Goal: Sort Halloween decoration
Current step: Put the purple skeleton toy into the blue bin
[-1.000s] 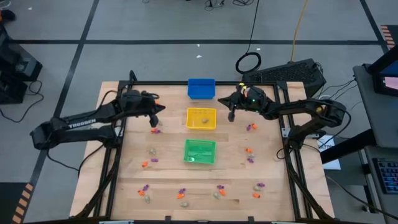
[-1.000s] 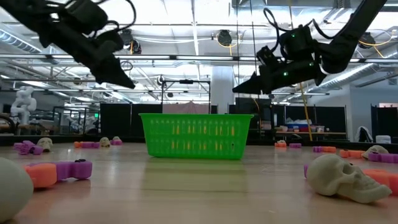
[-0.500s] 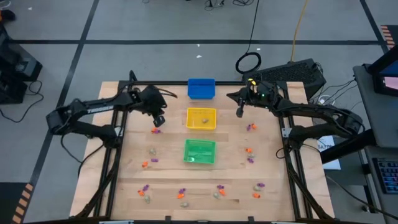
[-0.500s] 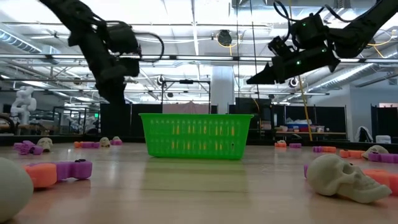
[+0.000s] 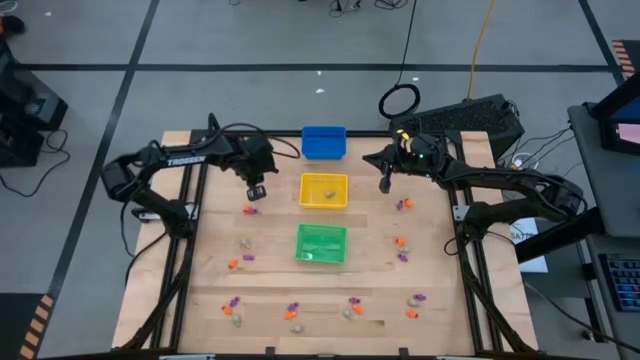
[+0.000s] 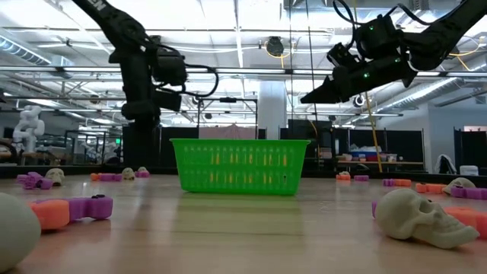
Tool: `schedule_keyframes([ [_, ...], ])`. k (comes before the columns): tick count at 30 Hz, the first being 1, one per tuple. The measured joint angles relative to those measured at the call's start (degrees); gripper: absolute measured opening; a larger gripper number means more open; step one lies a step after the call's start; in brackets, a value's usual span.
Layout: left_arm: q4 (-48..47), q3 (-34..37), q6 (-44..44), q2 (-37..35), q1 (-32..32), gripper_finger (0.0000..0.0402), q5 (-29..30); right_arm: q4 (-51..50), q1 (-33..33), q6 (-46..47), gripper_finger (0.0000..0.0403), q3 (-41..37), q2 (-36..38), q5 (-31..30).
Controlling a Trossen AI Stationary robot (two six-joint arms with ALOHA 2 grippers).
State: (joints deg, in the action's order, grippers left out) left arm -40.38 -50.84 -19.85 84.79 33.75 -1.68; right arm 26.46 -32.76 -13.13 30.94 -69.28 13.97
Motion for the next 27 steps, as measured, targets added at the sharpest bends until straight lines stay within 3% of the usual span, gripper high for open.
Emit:
schedule_keyframes([
  [5,-0.94,-0.01,-2.03,0.54,-0.72,0.0018,3.48,0.02,0.55,-0.98,0.0000,0.00,0.02,-0.11],
  [15,1.52,-0.01,-4.70,0.78,1.20,0.0124,9.91,1.98,0.58,-1.08,0.0000,0.02,0.04,-0.25],
  [22,2.23,-0.01,-5.19,4.62,6.41,0.0131,9.11,3.27,0.58,-1.68,0.0000,0.02,0.20,-0.33],
  [27,3.09,0.01,-10.56,8.85,8.20,0.0132,7.51,4.22,0.58,-1.54,0.0000,0.02,1.31,-0.36],
])
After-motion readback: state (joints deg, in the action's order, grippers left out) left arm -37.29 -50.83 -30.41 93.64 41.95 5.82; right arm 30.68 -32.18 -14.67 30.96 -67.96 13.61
